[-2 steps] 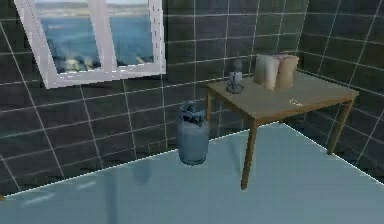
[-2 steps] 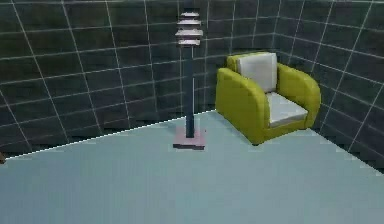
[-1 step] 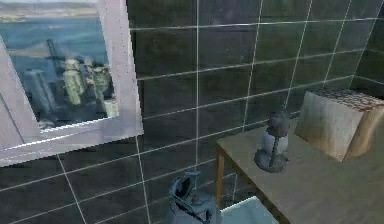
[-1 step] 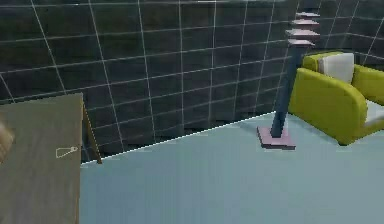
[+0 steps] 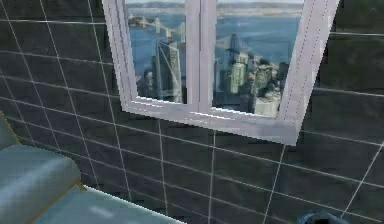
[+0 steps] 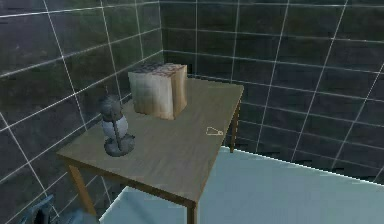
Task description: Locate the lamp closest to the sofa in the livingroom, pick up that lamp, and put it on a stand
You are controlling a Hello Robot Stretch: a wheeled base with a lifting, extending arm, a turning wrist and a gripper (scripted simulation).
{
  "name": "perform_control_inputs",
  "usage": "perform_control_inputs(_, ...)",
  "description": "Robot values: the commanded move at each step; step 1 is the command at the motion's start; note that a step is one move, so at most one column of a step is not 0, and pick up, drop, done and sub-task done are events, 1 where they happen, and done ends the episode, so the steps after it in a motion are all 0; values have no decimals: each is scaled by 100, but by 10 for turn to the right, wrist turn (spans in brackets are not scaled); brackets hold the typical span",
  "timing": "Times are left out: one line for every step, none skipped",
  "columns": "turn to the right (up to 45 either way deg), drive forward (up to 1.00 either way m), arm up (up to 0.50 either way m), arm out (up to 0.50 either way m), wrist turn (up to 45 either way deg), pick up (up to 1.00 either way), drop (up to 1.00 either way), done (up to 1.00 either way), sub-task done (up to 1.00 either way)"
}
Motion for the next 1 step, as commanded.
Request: perform_control_inputs(-180, 0, 0, 0, 0, 0, 0, 0, 0)
